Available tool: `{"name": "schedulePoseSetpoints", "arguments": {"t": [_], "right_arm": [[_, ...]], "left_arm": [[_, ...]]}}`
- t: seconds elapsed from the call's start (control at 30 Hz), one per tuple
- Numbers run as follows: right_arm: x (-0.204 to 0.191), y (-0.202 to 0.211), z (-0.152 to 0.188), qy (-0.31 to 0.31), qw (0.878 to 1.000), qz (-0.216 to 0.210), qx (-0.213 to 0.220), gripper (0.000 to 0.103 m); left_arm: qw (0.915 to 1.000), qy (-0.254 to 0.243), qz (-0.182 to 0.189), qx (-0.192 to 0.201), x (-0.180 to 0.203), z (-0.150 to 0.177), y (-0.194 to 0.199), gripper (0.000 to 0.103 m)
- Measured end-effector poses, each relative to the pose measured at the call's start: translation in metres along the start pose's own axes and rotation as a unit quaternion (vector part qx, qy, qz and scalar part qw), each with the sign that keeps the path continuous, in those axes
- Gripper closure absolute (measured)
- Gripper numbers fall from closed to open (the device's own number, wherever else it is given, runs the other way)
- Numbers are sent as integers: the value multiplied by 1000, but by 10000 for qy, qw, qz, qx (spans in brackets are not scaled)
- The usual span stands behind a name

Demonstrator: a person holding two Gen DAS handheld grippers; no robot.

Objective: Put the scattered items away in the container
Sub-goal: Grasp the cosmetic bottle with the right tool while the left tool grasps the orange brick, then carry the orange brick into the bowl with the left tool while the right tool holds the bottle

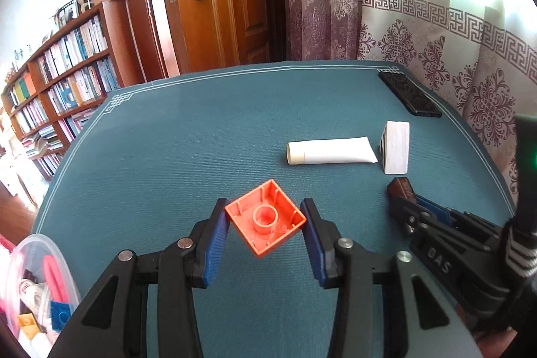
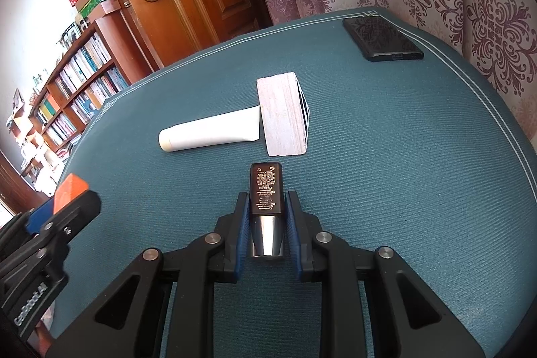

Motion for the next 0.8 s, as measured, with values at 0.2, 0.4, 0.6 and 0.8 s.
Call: {"name": "schedulePoseSetpoints", "arguments": {"t": [0.2,0.4,0.6,0.8], "right_arm": [[-2,2,1,-1,10000,-10,15,80],[-3,5,3,-153,9997,-184,7,80],[-19,8,5,-111,9988,-483,-29,80],[-39,12,7,79,9978,-660,-5,80]], "left_arm": [[9999,68,-43,66,-7,4,17,56],[9995,127,-206,202,-22,7,32,56],[9988,233,-351,263,-45,13,44,56],[9974,406,-530,278,-74,20,53,56]]}}
Point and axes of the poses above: each gripper's, at about its wrist camera, not at the fingertips, and y roughly against the way its jaws point, x to its right, z to its underside, the point moved 8 cm from there along -y, roughly the way its jaws point, and after that the axes turned 13 degrees about y, right-handed, at the moved point
